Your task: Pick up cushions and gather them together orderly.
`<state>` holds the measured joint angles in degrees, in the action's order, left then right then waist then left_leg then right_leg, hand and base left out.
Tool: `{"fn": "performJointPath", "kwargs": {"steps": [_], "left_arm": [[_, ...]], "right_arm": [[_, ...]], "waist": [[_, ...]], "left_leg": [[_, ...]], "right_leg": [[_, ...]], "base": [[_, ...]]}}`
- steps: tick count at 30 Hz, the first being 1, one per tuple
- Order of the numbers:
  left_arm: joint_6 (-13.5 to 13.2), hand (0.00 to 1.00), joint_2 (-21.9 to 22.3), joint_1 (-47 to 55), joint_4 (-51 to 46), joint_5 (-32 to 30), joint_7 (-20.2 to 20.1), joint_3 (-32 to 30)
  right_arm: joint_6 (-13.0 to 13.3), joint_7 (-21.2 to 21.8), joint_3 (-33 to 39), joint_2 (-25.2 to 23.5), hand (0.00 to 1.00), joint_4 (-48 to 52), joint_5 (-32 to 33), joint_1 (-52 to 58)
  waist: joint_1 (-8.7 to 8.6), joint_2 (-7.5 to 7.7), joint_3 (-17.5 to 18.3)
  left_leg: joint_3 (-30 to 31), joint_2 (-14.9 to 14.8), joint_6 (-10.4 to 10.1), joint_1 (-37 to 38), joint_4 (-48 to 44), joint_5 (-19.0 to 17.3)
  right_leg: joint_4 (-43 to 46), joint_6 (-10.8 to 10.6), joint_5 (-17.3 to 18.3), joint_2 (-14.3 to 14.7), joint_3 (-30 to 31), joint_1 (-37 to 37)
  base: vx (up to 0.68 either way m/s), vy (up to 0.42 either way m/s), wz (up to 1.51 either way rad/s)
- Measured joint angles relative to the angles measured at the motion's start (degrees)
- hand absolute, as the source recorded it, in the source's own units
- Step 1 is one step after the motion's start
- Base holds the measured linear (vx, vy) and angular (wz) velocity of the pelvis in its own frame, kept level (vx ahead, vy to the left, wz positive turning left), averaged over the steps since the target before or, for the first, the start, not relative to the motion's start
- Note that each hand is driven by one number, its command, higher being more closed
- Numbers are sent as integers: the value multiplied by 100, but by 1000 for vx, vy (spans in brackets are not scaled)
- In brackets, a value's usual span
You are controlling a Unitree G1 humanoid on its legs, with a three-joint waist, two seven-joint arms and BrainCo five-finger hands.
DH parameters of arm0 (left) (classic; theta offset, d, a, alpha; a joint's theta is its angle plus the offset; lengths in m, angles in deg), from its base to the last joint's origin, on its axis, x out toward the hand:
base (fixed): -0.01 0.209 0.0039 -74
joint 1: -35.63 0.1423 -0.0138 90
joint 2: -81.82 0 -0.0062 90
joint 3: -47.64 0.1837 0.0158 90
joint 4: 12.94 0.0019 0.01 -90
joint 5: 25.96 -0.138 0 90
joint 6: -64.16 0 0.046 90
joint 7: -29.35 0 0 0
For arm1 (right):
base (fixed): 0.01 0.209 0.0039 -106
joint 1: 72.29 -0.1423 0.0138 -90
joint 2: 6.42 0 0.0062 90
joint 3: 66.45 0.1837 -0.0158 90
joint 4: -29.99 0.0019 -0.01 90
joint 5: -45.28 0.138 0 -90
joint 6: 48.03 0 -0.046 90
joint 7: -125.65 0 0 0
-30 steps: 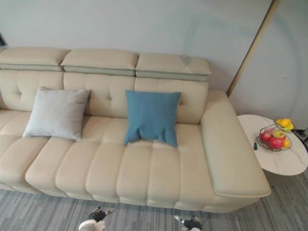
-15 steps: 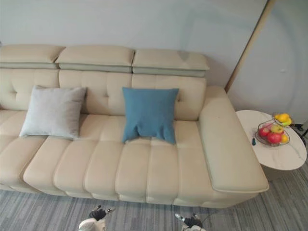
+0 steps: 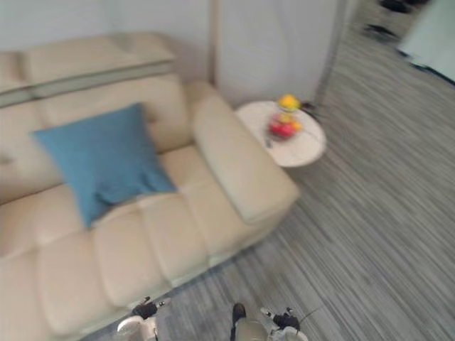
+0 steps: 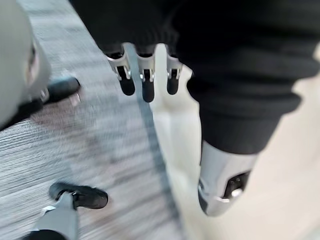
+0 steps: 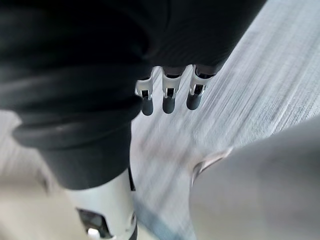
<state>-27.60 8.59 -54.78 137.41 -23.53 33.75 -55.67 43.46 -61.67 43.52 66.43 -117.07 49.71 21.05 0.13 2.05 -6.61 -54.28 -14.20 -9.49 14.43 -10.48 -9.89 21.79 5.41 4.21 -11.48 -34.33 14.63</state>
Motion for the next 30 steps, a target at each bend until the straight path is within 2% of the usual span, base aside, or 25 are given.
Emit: {"fn": "performJointPath", "kwargs": {"steps": [1,3,5,6,7,8,9,10,11,13,14,15,17,18,19,20,21,22,23,26,27,28,30], "left_arm": [[0,0,26,-60,2,1,-1,78],[6,0,81,-209,13,-1,-13,139],[9,0,127,-261,21,-2,-14,135],[38,0,207,-257,26,-1,-21,55],[53,0,222,-199,27,-2,-26,-27],[54,0,254,-106,33,-2,-34,-121],[57,0,262,-99,22,-2,-74,-132],[47,0,253,-114,-11,-1,-104,-117],[38,0,248,-104,-39,3,-109,-97],[-26,0,236,-63,-167,27,-116,-77],[-51,0,242,-51,-250,115,-118,-83],[-55,0,243,-51,-254,143,-117,-92],[-75,0,260,-69,-264,212,-106,-112],[-94,0,279,-70,-279,223,-102,-112],[-122,0,286,-62,-280,228,-101,-95],[-126,0,261,-57,-274,231,-99,-109],[-124,0,212,-55,-253,232,-96,-134],[-109,0,135,-30,-193,232,-76,-135],[-114,0,95,-16,-170,238,-76,-135],[-90,0,56,-50,-119,336,-65,-131],[-51,0,39,12,-107,428,-35,-113],[-48,0,34,8,-100,438,-10,-85],[-41,0,-30,-81,90,438,27,114]], "right_arm": [[3,-2,67,15,0,12,3,-30],[5,3,148,154,0,22,8,-126],[4,6,184,192,0,12,9,-124],[-2,4,240,169,0,8,18,-118],[0,-1,234,126,0,9,21,-108],[-12,-1,221,127,0,6,23,-111],[-17,-3,199,125,0,7,20,-119],[-18,-4,187,142,0,-23,24,-120],[-35,-5,167,145,0,-25,24,-119],[-44,-3,150,140,0,-30,27,-114],[-45,-3,112,141,0,-32,27,-99],[-43,-5,89,142,0,-32,27,-101],[-42,-7,-49,174,0,-40,26,-95],[-40,-6,-84,187,0,-48,25,-92],[-31,-4,-147,224,0,-61,24,-59],[-31,-3,-235,218,0,-68,22,-22],[-32,-1,-267,200,0,-66,24,20],[-13,2,-294,92,0,-59,34,155],[-21,13,-298,30,0,-60,21,149],[-13,17,-249,2,0,-43,22,116],[20,18,-192,33,0,-1,25,92],[25,21,-186,45,0,-3,25,83],[24,29,-51,57,0,-23,22,7]], "waist": [[-12,-40,-2],[-100,-228,-112],[-122,-223,-111],[-119,-272,-150],[-101,-277,-173],[-71,-276,-183],[-35,-319,-205],[2,-330,-204],[6,-324,-206],[36,-324,-214],[73,-315,-211],[79,-311,-212],[145,-302,-201],[169,-301,-199],[215,-331,-171],[278,-338,-105],[274,-279,-65],[268,-64,143],[287,61,206],[323,91,206],[328,21,164],[323,2,162],[287,-83,132]], "left_leg": [[-145,-38,-19,124,-55,11],[-176,-138,-166,288,-240,106],[-149,-317,-221,280,-836,291],[63,-813,78,191,-2023,647],[399,-1142,590,26,-2828,942],[805,-1288,1020,-235,-3458,742],[1365,-1233,1080,-629,-3988,410],[2089,-939,651,-1200,-4252,43],[2391,-765,582,-1456,-4243,-122],[2973,-292,567,-2025,-3616,-441],[3241,-78,511,-2171,-2931,-488],[3437,25,504,-2263,-2638,-493],[4733,562,489,-2549,-1587,-426],[4956,626,510,-2582,-1438,-382],[5302,674,643,-2594,-1134,-216],[5196,604,345,-2482,-1186,-82],[5023,631,373,-2438,-1193,-115],[4648,704,462,-2408,-1108,-231],[4293,720,517,-2240,-949,-269],[3776,728,535,-1804,-586,-262],[3259,726,538,-1177,-187,-260],[3159,725,538,-1057,-118,-260],[2805,668,536,-741,119,-261]], "right_leg": [[90,168,174,41,-264,17],[312,151,428,198,6,87],[524,156,644,237,225,122],[491,215,767,404,491,-88],[345,257,807,541,722,-268],[258,267,852,684,921,-388],[165,331,927,808,1162,-505],[40,338,939,880,1365,-624],[-31,301,947,946,1535,-695],[-316,50,878,1153,2034,-991],[-400,-35,868,1244,2398,-1090],[-406,-61,880,1262,2556,-1118],[-399,-136,986,1348,3348,-1174],[-392,-162,998,1362,3478,-1173],[-300,-278,1099,1452,3850,-1149],[-61,-423,1260,1510,4200,-1111],[5,-475,1300,1474,4304,-1089],[111,-557,1330,1280,4447,-965],[258,-681,1291,1163,4372,-795],[617,-1077,1113,942,3751,-549],[1012,-1100,1137,564,2563,-461],[1037,-1058,1152,460,2242,-463],[710,-876,1059,217,1129,-349]], "base": [[171,-218,-129],[208,-207,-95],[239,-209,-72],[240,-196,-96],[223,-172,-113],[140,-99,-105],[140,-70,-123],[143,-48,-117],[163,-13,-127],[225,37,-139],[225,90,-135],[238,139,-165],[260,206,-173],[271,249,-179],[299,287,-178],[316,300,-165],[343,294,-136],[355,271,-113],[357,249,-115],[286,183,-100],[251,130,-129],[290,107,-138],[236,-17,-85]]}}
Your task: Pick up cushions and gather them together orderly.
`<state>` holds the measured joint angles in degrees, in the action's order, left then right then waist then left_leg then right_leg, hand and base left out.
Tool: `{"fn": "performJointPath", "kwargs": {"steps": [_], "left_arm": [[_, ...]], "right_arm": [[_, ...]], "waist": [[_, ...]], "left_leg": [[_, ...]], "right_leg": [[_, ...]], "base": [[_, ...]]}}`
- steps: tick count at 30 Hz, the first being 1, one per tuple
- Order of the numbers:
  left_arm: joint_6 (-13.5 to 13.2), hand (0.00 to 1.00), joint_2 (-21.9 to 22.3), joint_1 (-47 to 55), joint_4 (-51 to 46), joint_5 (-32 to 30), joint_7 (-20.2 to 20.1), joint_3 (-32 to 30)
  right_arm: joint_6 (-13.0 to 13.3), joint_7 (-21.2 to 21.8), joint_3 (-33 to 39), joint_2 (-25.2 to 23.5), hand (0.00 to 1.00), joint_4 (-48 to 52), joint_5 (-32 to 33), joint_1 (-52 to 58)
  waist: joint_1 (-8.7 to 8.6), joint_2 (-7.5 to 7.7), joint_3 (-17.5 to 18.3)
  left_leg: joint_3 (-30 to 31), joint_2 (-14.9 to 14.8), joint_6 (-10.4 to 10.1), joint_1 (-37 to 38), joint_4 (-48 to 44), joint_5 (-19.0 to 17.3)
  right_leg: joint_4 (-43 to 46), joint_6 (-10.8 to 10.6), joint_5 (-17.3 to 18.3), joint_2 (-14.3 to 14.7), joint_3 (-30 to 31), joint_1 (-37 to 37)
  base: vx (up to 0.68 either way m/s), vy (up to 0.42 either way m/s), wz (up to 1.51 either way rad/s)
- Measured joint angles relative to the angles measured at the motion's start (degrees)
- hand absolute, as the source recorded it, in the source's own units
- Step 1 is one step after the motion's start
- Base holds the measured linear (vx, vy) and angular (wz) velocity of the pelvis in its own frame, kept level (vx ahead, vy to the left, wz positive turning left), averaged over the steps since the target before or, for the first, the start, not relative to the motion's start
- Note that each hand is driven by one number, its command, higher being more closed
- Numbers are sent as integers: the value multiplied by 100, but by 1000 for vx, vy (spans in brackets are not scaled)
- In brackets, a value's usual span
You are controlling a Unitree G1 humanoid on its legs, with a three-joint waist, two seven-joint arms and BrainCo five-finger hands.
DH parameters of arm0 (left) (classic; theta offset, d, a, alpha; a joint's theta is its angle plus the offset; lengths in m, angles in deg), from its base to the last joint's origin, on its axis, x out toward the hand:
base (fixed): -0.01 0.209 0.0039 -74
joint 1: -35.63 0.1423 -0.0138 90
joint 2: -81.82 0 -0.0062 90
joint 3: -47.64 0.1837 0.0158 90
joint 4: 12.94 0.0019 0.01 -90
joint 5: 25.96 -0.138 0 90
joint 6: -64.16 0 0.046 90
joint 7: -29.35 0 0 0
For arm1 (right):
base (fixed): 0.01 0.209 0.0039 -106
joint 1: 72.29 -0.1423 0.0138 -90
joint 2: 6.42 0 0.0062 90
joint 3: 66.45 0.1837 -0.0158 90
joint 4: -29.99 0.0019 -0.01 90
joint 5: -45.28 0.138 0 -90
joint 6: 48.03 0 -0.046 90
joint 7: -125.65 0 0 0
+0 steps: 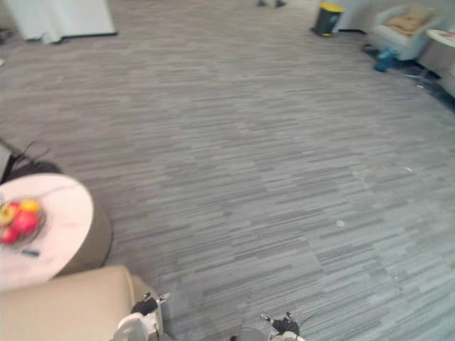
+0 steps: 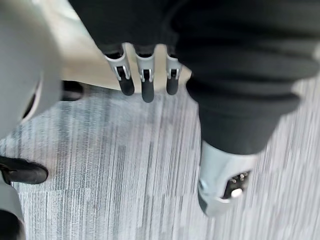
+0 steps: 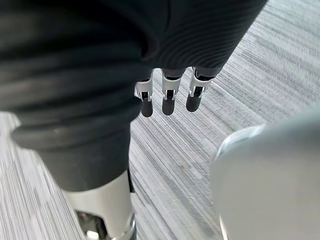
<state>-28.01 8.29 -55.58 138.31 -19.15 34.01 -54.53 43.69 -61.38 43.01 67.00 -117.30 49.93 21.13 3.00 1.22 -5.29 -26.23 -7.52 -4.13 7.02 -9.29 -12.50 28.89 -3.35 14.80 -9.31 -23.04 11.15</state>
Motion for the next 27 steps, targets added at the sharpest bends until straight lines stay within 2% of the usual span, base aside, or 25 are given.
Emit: {"fn": "performJointPath", "kwargs": {"steps": [1,2,3,4,5,6,7,9,10,11,12,13,14,15,16,17,18,19,20,21,23,24,25,26,27], "left_arm": [[3,0,-17,-18,39,-1,4,53],[3,0,-92,-44,140,-2,5,258],[11,0,-119,-105,210,-4,6,291],[19,0,-49,-130,296,-6,5,307],[20,0,-2,-123,298,-8,6,307],[14,0,90,-91,273,-9,10,285],[15,0,133,-51,215,-27,3,226],[12,0,215,-20,63,-58,-2,165],[3,0,233,26,-83,-56,-2,9],[4,0,261,-3,-160,-52,-11,-8],[0,0,278,-18,-185,-52,-11,-11],[2,0,250,-42,-239,-52,-19,27],[-2,0,240,-30,-367,-55,-19,31],[-8,0,232,-17,-401,-55,-19,32],[-22,0,220,5,-470,-58,-17,32],[-37,0,259,5,-477,-61,-15,34],[-42,0,282,8,-482,-59,-7,31],[-53,0,193,29,-455,-64,6,47],[-32,0,170,35,-437,-65,16,46],[-15,0,185,35,-419,-65,22,25],[24,0,191,17,-421,-68,23,21],[42,0,195,47,-411,-68,20,47],[45,0,193,61,-387,-64,21,88],[44,0,197,62,-325,-60,23,115],[47,0,190,62,-261,-60,24,228]], "right_arm": [[-1,4,29,2,0,-8,1,-27],[-3,11,130,13,0,-78,1,-144],[4,11,248,67,0,-153,0,-222],[24,7,391,135,0,-275,3,-278],[18,4,454,193,0,-295,2,-281],[-23,-14,584,270,0,-345,4,-198],[-25,-12,638,279,0,-271,13,-73],[6,-9,545,276,0,-196,40,44],[-2,-8,413,230,0,-199,42,23],[-3,-10,371,218,0,-198,66,-48],[-5,-10,351,219,0,-203,108,-86],[-3,-10,295,172,0,-194,218,-123],[-13,-14,279,146,0,-195,242,-166],[-11,-19,279,126,0,-197,269,-165],[-7,-26,261,87,0,-185,291,-152],[-9,-28,213,104,0,-103,329,-109],[-6,-29,190,117,0,-38,342,-84],[-11,-36,153,46,0,-20,452,-23],[-10,-38,144,0,0,-17,452,19],[-16,-42,135,-88,0,-3,452,15],[-13,-40,164,-133,0,32,448,-2],[-6,-35,172,-105,0,48,442,-42],[0,-34,182,-74,0,68,442,-76],[-2,-34,185,-42,0,134,433,-87],[0,-29,208,-24,0,221,430,-99]], "waist": [[-2,-18,-10],[-10,-48,-68],[-45,-116,-85],[-62,-286,-193],[-76,-339,-230],[-97,-381,-241],[-129,-402,-225],[-190,-310,-234],[-138,-323,-237],[-86,-330,-248],[-67,-371,-275],[-18,-363,-312],[56,-296,-343],[73,-264,-363],[72,-216,-381],[73,-261,-362],[91,-297,-358],[83,-214,-232],[41,-126,-153],[44,54,-31],[93,99,-17],[140,24,-79],[93,-29,-110],[15,-127,-156],[5,-187,-165]], "left_leg": [[-26,-8,-1,30,45,0],[-153,-2,-10,128,128,-3],[-193,-40,-71,164,124,27],[-165,-100,-260,283,120,180],[-161,-89,-279,378,133,252],[-166,-42,-303,613,127,501],[-160,-73,-424,706,-216,727],[-137,-368,-443,329,-1547,749],[80,-737,-143,-332,-3113,814],[395,-771,134,-884,-4077,445],[535,-761,180,-1051,-4294,302],[829,-613,218,-1417,-4430,-77],[867,-473,238,-1629,-4147,-324],[868,-415,252,-1697,-3915,-386],[998,-256,237,-1861,-3183,-463],[1328,-126,119,-1927,-2237,-379],[1522,-82,-38,-1945,-1800,-70],[1322,106,-21,-1787,-1643,-122],[1237,162,15,-1774,-1567,-162],[1041,261,109,-1697,-1526,-337],[688,305,236,-1462,-1470,-447],[319,360,327,-841,-1118,-520],[293,378,330,-546,-937,-522],[291,370,327,-256,-755,-520],[241,345,321,130,-475,-515]], "right_leg": [[-106,34,-33,0,-109,59],[-553,486,-283,9,-499,151],[-597,581,-345,71,-611,52],[-609,663,-392,136,-701,-64],[-593,676,-383,139,-671,-127],[-547,738,-340,131,-567,-300],[-571,707,-315,131,-508,-542],[-812,660,-279,248,-389,-823],[-1132,706,-214,362,-164,-1068],[-1296,648,-3,465,185,-1184],[-1326,640,27,499,270,-1223],[-1318,659,141,534,571,-1326],[-1316,639,192,503,860,-1460],[-1310,583,224,467,980,-1509],[-1295,437,333,376,1253,-1587],[-1255,259,438,363,1535,-1607],[-1211,178,497,383,1705,-1597],[-1224,55,535,259,2091,-1598],[-1241,32,492,205,2161,-1584],[-1112,-26,433,86,2353,-1400],[-456,-134,415,-20,2619,-1118],[878,-832,111,-117,2684,-611],[1485,-1098,-22,-153,2581,-404],[1986,-1041,-14,-194,2283,-243],[2215,-689,146,-283,1725,-36]], "base": [[304,-146,-76],[277,-147,-71],[353,-181,-76],[249,-107,-50],[300,-120,-45],[296,-108,-42],[330,-154,-44],[220,-117,-43],[209,-31,-84],[242,-20,-94],[171,84,-112],[181,131,-118],[198,154,-120],[217,194,-117],[239,252,-117],[251,294,-123],[304,331,-121],[277,252,-73],[388,245,-75],[480,254,-62],[420,231,-92],[352,178,-92],[494,224,-83],[361,133,-33],[379,82,-25]]}}
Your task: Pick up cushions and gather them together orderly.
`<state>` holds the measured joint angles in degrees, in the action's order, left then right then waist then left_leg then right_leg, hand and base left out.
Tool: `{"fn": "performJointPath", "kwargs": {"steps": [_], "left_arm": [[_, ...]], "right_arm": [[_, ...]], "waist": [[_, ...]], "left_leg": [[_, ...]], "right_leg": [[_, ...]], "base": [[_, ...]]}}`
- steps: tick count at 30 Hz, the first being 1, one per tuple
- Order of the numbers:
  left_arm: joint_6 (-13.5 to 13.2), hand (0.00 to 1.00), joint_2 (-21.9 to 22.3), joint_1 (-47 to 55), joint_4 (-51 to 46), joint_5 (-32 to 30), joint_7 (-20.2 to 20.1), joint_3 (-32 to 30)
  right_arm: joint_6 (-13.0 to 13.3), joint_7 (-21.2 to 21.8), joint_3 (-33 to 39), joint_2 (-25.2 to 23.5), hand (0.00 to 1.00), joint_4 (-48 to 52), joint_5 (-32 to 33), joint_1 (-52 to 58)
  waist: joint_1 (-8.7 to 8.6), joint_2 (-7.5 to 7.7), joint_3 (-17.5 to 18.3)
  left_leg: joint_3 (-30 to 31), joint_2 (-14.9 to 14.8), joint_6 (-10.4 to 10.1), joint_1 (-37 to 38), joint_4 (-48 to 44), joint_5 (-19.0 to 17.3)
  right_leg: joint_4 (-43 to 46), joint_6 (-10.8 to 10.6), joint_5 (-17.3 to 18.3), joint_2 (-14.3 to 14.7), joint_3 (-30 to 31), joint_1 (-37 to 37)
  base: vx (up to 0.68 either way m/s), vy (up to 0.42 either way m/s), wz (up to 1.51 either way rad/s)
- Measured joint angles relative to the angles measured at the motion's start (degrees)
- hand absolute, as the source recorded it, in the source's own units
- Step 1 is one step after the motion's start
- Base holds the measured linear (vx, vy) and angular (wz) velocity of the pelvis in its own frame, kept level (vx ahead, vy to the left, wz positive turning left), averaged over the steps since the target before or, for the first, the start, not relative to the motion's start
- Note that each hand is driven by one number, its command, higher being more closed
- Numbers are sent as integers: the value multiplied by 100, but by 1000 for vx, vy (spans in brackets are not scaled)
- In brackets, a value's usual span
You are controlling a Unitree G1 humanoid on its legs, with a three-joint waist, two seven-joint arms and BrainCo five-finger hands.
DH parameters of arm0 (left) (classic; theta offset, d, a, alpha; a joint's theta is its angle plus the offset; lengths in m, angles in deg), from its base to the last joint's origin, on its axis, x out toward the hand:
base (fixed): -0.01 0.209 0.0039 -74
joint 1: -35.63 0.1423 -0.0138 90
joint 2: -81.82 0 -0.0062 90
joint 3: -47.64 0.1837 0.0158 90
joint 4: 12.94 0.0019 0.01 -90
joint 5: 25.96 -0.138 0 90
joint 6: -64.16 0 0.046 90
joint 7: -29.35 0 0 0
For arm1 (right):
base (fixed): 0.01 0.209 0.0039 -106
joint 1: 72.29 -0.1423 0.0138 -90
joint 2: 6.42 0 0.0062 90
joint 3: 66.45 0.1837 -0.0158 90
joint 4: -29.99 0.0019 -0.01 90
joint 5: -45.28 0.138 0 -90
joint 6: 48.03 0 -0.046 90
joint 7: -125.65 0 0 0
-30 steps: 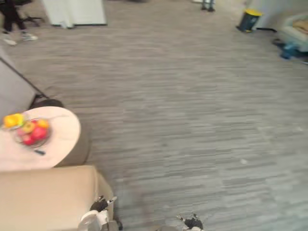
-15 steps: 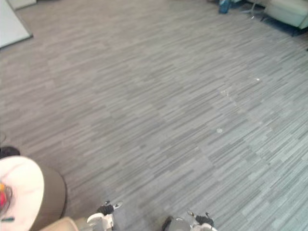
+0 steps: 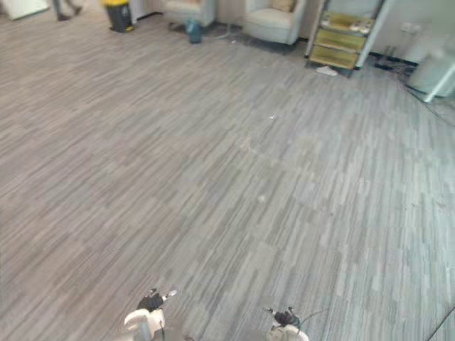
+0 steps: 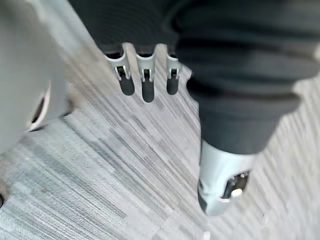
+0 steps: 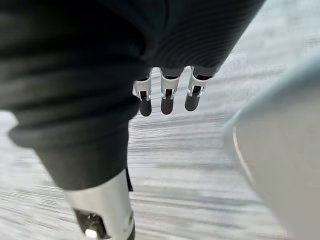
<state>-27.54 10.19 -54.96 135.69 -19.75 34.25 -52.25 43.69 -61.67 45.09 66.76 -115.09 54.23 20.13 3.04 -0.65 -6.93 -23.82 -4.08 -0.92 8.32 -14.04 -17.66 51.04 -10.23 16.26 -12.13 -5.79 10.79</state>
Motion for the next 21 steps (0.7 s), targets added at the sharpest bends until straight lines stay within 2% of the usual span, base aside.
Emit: {"fn": "performJointPath", "kwargs": {"steps": [2,3,4,5,6,7,8,9,10,11,12,13,14,15,16,17,18,19,20,21], "left_arm": [[4,0,-22,-44,61,0,6,86],[4,0,-25,-47,65,-2,7,99],[3,0,-52,-79,131,-12,10,243],[4,0,-57,-96,177,-24,10,277],[4,0,-87,-101,241,-54,16,380],[-14,0,-153,-132,289,-88,14,419],[-5,0,-99,-155,309,-116,19,410],[-9,0,-78,-146,324,-163,0,399],[-9,0,-35,-202,327,-167,-4,316],[-8,0,98,-245,312,-168,-1,203],[-9,0,91,-241,304,-175,-25,177],[-15,0,91,-196,251,-175,-22,72],[-15,0,72,-174,244,-172,-35,26],[-14,0,74,-161,225,-171,-37,7],[-17,0,68,-107,127,-171,-43,0],[-33,0,53,-71,-44,-168,-40,4],[-39,0,53,-67,-91,-168,-38,3],[-57,0,53,-50,-192,-161,-31,19],[-70,0,54,-42,-230,-159,-29,21],[-90,0,53,-36,-288,-160,-19,31]], "right_arm": [[-3,5,124,-9,0,-7,-1,-17],[-1,8,151,-10,0,0,-1,-25],[-5,5,300,34,0,-15,0,-61],[-6,1,312,65,0,-42,0,-69],[-8,-10,321,112,0,-97,5,-67],[6,-8,435,108,0,-135,40,22],[8,-12,492,178,0,-206,32,-40],[4,-12,536,265,0,-236,32,-122],[2,-10,591,306,0,-245,31,-203],[-1,-13,668,311,0,-237,18,-230],[-8,-2,696,310,0,-228,15,-183],[-4,8,584,225,0,-196,15,-116],[-6,9,475,178,0,-196,18,-115],[-7,7,419,170,0,-196,20,-126],[-3,8,301,203,0,-197,19,-135],[-13,-6,229,214,0,-204,23,-137],[-12,-5,230,213,0,-216,22,-132],[-14,-9,248,213,0,-257,22,-131],[-15,-13,253,211,0,-264,22,-132],[-15,-20,252,195,0,-241,21,-125]], "waist": [[11,-5,-10],[7,-6,-10],[-11,-30,-29],[-18,-43,-53],[-89,-28,-109],[-152,57,-183],[-154,-98,-202],[-127,-192,-216],[-131,-201,-252],[-190,-241,-278],[-291,-262,-298],[-272,-256,-305],[-262,-282,-325],[-258,-317,-347],[-221,-364,-398],[-117,-330,-414],[-100,-315,-424],[10,-290,-437],[61,-284,-434],[95,-277,-432]], "left_leg": [[-96,-79,-22,276,242,12],[-97,-95,-21,306,273,12],[-92,-171,-21,456,417,12],[-77,-190,-21,526,454,12],[-9,-183,-22,727,543,12],[138,-96,-132,983,593,51],[140,-210,-187,1028,589,94],[207,-258,-304,1014,512,293],[285,-210,-380,1031,475,594],[372,-195,-560,1076,305,1019],[472,-312,-734,971,-374,1321],[715,-559,-934,490,-1778,1711],[844,-719,-936,45,-2786,1807],[865,-796,-868,-170,-3256,1727],[846,-921,-649,-717,-4108,1364],[688,-897,-419,-1149,-4258,1007],[631,-878,-374,-1260,-4195,909],[477,-789,-270,-1586,-3683,679],[420,-750,-270,-1656,-3329,633],[397,-563,-242,-1822,-2103,623]], "right_leg": [[-256,566,248,-97,-899,366],[-375,657,261,-100,-1093,462],[-965,931,134,-20,-1607,881],[-1156,998,44,49,-1646,992],[-1850,1083,-397,192,-1656,1156],[-2262,1546,-1061,291,-1559,1068],[-2282,1568,-1065,389,-1604,976],[-2337,1623,-998,525,-1529,930],[-2294,1659,-900,535,-1474,923],[-2304,1677,-760,567,-1463,767],[-2460,1639,-637,692,-1421,462],[-2776,1615,-550,824,-1239,89],[-2960,1639,-525,976,-1125,-142],[-3054,1719,-445,1065,-1029,-269],[-3261,1746,-419,1184,-826,-601],[-3458,1737,-390,1220,-548,-899],[-3510,1736,-389,1220,-460,-987],[-3703,1719,-382,1187,-185,-1218],[-3750,1683,-370,1160,-99,-1282],[-3846,1558,-298,1067,76,-1447]], "base": [[384,8,-20],[392,-77,-14],[330,-95,-10],[549,-192,-2],[604,-230,12],[625,-226,-2],[427,-147,-31],[391,-160,-59],[464,-229,-60],[529,-287,-47],[489,-238,-56],[407,-151,-66],[306,-70,-70],[259,-19,-80],[274,3,-94],[274,26,-92],[267,56,-102],[205,66,-84],[283,114,-119],[440,198,-100]]}}
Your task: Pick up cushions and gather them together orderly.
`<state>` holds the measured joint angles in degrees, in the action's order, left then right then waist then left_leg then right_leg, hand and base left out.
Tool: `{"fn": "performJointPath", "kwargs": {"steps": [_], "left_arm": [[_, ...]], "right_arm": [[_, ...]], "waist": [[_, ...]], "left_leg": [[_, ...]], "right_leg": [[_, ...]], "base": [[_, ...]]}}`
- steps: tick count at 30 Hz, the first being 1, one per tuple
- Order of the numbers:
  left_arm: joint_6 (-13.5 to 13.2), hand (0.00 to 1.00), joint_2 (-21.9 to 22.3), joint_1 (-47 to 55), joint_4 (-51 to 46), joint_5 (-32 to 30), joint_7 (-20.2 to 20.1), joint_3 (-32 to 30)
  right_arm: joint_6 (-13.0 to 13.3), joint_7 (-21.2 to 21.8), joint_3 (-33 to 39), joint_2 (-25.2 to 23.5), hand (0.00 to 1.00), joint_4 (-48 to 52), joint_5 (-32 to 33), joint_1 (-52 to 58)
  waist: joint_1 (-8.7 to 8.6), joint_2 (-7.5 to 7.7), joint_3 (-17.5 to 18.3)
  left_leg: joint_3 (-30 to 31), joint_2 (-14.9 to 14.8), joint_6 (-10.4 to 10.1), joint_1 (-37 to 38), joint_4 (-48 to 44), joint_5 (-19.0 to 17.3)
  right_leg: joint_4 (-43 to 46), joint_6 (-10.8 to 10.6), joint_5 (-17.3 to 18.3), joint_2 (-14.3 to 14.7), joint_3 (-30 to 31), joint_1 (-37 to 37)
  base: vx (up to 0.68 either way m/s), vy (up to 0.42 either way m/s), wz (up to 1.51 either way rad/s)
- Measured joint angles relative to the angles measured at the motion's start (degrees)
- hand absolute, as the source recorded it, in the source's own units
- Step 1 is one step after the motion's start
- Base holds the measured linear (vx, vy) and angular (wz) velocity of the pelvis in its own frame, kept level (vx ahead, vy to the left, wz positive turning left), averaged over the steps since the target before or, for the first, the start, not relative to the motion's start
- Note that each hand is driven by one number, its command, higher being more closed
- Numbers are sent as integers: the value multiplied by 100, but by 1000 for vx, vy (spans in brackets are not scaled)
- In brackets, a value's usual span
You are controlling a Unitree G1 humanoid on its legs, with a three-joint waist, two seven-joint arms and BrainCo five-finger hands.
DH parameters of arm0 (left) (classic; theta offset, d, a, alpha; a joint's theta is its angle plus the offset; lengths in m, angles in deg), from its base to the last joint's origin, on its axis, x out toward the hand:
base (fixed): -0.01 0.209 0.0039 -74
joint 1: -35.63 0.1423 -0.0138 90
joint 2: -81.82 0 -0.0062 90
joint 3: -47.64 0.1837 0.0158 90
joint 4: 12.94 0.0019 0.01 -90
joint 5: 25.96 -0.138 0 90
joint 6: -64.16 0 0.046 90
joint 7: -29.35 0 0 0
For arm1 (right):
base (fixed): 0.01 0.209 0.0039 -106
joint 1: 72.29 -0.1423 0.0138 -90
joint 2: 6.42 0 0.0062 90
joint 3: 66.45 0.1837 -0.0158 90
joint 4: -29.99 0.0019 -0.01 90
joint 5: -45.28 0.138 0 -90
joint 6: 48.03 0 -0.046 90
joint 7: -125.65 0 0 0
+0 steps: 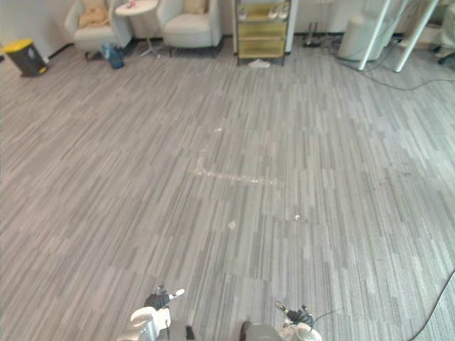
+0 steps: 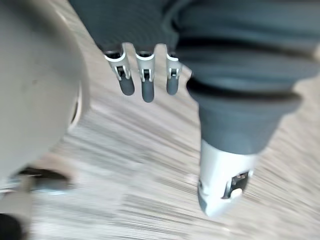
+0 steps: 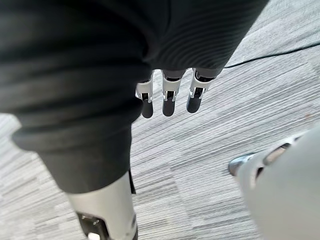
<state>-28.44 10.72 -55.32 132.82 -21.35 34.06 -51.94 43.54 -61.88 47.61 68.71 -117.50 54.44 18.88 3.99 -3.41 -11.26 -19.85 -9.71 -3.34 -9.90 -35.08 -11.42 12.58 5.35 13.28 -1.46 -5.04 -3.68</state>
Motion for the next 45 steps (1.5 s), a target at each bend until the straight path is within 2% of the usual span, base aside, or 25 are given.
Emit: {"fn": "performJointPath", "kwargs": {"steps": [1,4,6,7,9,10,12,14,15,18,19,20,22,24,25,27,29,31,34,35,36,39,41,43,45], "left_arm": [[0,0,-3,-6,0,-7,9,11],[1,0,-46,-3,-1,-8,11,185],[35,0,-219,13,17,-8,9,216],[55,0,-316,-62,116,-5,30,214],[85,0,-408,-62,177,-2,27,317],[126,0,-424,-37,198,-1,38,442],[138,0,-402,-30,231,0,51,479],[121,0,-444,-147,237,19,94,690],[118,0,-442,-191,237,15,100,707],[105,0,-443,-222,322,1,123,795],[108,0,-454,-136,358,-1,123,785],[114,0,-334,-102,452,-1,128,692],[91,0,-165,5,459,-3,123,600],[95,0,-113,-9,460,-3,105,558],[91,0,-41,-24,425,5,45,493],[38,0,-43,-29,305,-2,-5,501],[3,0,-41,-40,204,-1,-8,505],[-45,0,-47,-51,199,5,-6,511],[-40,0,-45,-19,226,-1,-8,637],[-37,0,-46,38,248,-2,-9,645],[-34,0,-66,61,279,-1,-12,629],[2,0,-304,15,337,-3,-25,598],[45,0,-337,2,344,0,-49,627],[86,0,-400,7,386,0,-61,669],[106,0,-503,49,471,1,-109,726]], "right_arm": [[-12,-6,6,5,0,0,0,45],[-36,-20,53,102,0,-71,-1,110],[-54,-21,47,28,0,-109,-9,202],[-37,-15,51,-15,0,-119,-18,140],[-40,-16,49,-79,0,-207,-21,81],[-57,-1,8,-141,0,-213,-11,175],[-45,22,-8,-84,0,-187,-32,129],[-28,25,35,-55,0,-199,-31,4],[-26,27,50,-54,0,-200,-29,-9],[-16,36,164,73,0,-215,-14,-53],[-29,29,208,116,0,-256,-14,29],[-50,34,249,246,0,-336,-16,25],[-59,39,304,399,0,-445,-21,-52],[-61,50,314,409,0,-439,-22,-24],[-82,47,207,390,0,-407,-30,13],[-90,50,189,397,0,-455,-30,40],[-82,47,227,447,0,-471,-27,-10],[-88,67,226,538,0,-501,-28,-136],[-105,65,223,672,0,-540,-53,-72],[-116,67,212,716,0,-543,-79,-9],[-116,67,202,738,0,-560,-81,4],[-115,89,72,517,0,-638,-81,-6],[-119,139,-14,518,0,-671,-231,5],[-118,184,-14,473,0,-701,-241,19],[-90,197,25,395,0,-505,-237,148]], "waist": [[-31,-10,0],[25,-26,99],[74,329,393],[81,529,347],[31,577,268],[-75,526,235],[-86,432,202],[-131,356,182],[-137,343,174],[-280,298,102],[-343,445,115],[-364,172,41],[-358,-25,81],[-394,-123,53],[-395,-162,25],[-338,-64,-66],[-237,-22,-67],[-127,-102,-43],[-42,-349,14],[-36,-510,72],[-33,-527,88],[-25,-63,203],[2,-53,200],[-23,-42,180],[-96,34,114]], "left_leg": [[157,188,-76,-158,1474,207],[512,287,-108,-402,2129,856],[585,672,122,-354,2084,928],[378,805,229,-54,2098,727],[289,862,293,410,2139,583],[194,883,314,1139,2354,420],[116,879,310,1656,2672,419],[94,786,299,2066,2952,413],[99,780,298,2109,2990,413],[302,759,70,2454,3107,259],[514,847,-68,2694,3106,112],[671,693,-173,2939,3073,-9],[957,446,-213,2530,1836,20],[1135,174,-554,1964,509,296],[1075,-171,-688,1408,-823,824],[621,-397,-359,875,-1741,523],[97,-316,-216,454,-1440,263],[-6,181,-220,209,753,308],[-26,515,-315,200,2912,1117],[-162,466,-199,210,2990,1409],[-135,442,338,225,2973,1736],[-149,968,639,351,2865,1302],[-38,1078,659,632,2806,941],[111,1131,596,1013,2859,757],[415,1230,541,1687,3009,549]], "right_leg": [[-205,-136,106,-60,157,-291],[-497,-320,335,-22,409,-657],[-90,-494,607,-377,663,-599],[1529,-1061,604,-587,719,30],[3216,-1887,83,-740,745,667],[4268,-1791,26,-928,427,1066],[4275,-1467,192,-1069,-45,1320],[2935,-903,281,-1137,-1022,1808],[2626,-839,217,-1115,-1077,1889],[425,-762,-949,-826,-523,2151],[-99,-750,-1684,-810,-108,2103],[397,-653,-1856,-632,-47,2121],[958,-623,-1112,-525,-67,2202],[946,-575,-884,-428,-179,1927],[819,-470,-675,-355,-273,1525],[487,-383,-549,-369,-366,828],[37,-396,-538,-409,-351,354],[-348,-519,-507,-425,-308,20],[-605,-716,-409,-321,-361,-360],[-660,-826,-252,-179,-372,-577],[-678,-872,-165,-151,-365,-693],[-626,-1067,-56,-615,-382,-918],[914,-1320,-25,-784,-176,-476],[2684,-2077,-331,-884,95,202],[3929,-1840,-50,-948,221,786]], "base": [[486,215,-83],[475,244,-53],[642,301,-72],[759,292,-75],[581,199,-40],[554,186,-22],[472,131,-24],[536,31,-3],[533,-68,24],[470,-159,42],[673,-316,32],[564,-275,14],[537,-319,-14],[400,-262,11],[348,-197,26],[443,-212,20],[347,-120,-17],[342,1,-28],[429,106,-8],[603,212,0],[529,185,9],[502,143,20],[440,165,25],[373,126,33],[418,46,71]]}}
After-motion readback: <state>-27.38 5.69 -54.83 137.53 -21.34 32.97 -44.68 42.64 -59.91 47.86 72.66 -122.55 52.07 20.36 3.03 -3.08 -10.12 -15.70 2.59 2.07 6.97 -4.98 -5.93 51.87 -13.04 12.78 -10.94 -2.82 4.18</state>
